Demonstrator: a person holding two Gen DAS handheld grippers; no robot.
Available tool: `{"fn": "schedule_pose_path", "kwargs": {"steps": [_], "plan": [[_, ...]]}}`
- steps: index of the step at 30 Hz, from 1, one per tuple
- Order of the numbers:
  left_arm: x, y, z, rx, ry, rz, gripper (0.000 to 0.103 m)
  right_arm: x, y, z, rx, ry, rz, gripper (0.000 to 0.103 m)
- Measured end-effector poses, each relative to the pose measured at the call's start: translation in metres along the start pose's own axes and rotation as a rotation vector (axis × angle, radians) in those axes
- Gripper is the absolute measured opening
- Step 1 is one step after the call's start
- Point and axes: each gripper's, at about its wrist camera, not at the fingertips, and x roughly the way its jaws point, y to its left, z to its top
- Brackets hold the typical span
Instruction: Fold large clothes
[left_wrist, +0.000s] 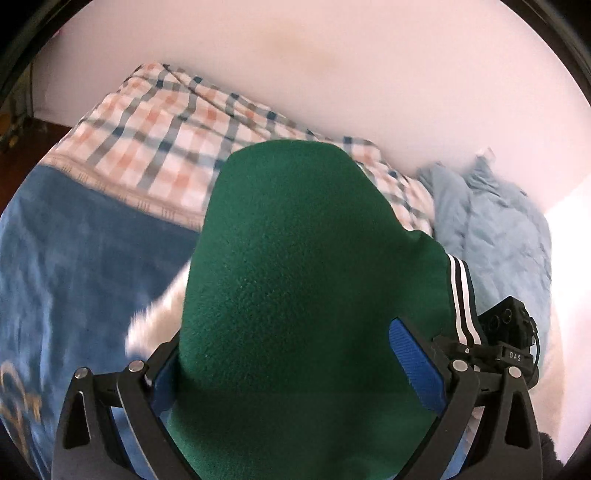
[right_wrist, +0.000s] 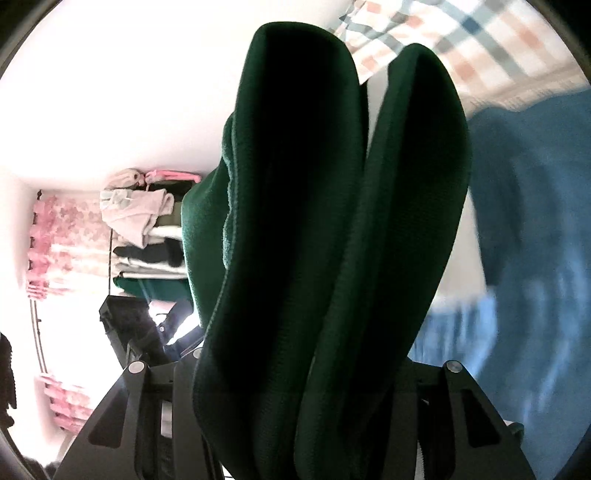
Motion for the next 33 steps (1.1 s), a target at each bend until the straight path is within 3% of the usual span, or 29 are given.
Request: {"fn": "schedule_pose_path", "kwargs": {"steps": [4,6,8,12,14,17,22,23,24,26,29,31,33], "plan": [[0.066,0.032,0.028,0.02,0.035,0.055,0.101,0.064,-0.035,0.077,0.055,0.018,-0.074,0.05],[0.106,0.053,0.03,0.019,0.077,0.118,0.101,0.081,-0.058,0.102,0.066,0.017,-0.188,0.054],[0.128,0.066,0.028,0.016,0.119,0.121,0.101,0.092,-0.065,0.113,0.069,0.018,-0.219,0.058],[0.122,0.064,0.018,0.037,0.119,0.125,0.101,0.093,-0.064,0.124,0.048,0.028,-0.314,0.069],[0.113,0.058,0.017,0.059,0.118,0.153,0.101,0.089,-0.045,0.122,0.007,0.015,-0.441,0.075],[0.085,0.036,0.007,0.148,0.071,0.292,0.101,0.076,-0.023,0.114,-0.066,-0.019,-0.646,0.082],[0.029,0.004,-0.018,0.236,0.0,0.508,0.102,0.072,0.045,0.057,-0.194,-0.125,-1.067,0.091],[0.024,0.004,-0.02,0.232,0.0,0.516,0.102,0.07,0.058,0.041,-0.222,-0.155,-1.128,0.092],[0.008,-0.002,-0.027,0.231,-0.007,0.528,0.102,0.045,0.041,0.013,-0.242,-0.169,-1.148,0.093],[-0.023,-0.013,-0.04,0.233,-0.028,0.55,0.102,0.034,0.064,-0.021,-0.272,-0.208,-1.205,0.093],[-0.065,-0.035,-0.055,0.259,-0.054,0.547,0.102,0.024,0.115,-0.069,-0.281,-0.246,-1.215,0.094],[-0.102,-0.055,-0.069,0.279,-0.07,0.522,0.102,0.025,0.17,-0.117,-0.285,-0.273,-1.204,0.095],[-0.131,-0.069,-0.079,0.285,-0.073,0.495,0.102,0.001,0.194,-0.15,-0.28,-0.305,-1.205,0.095]]}}
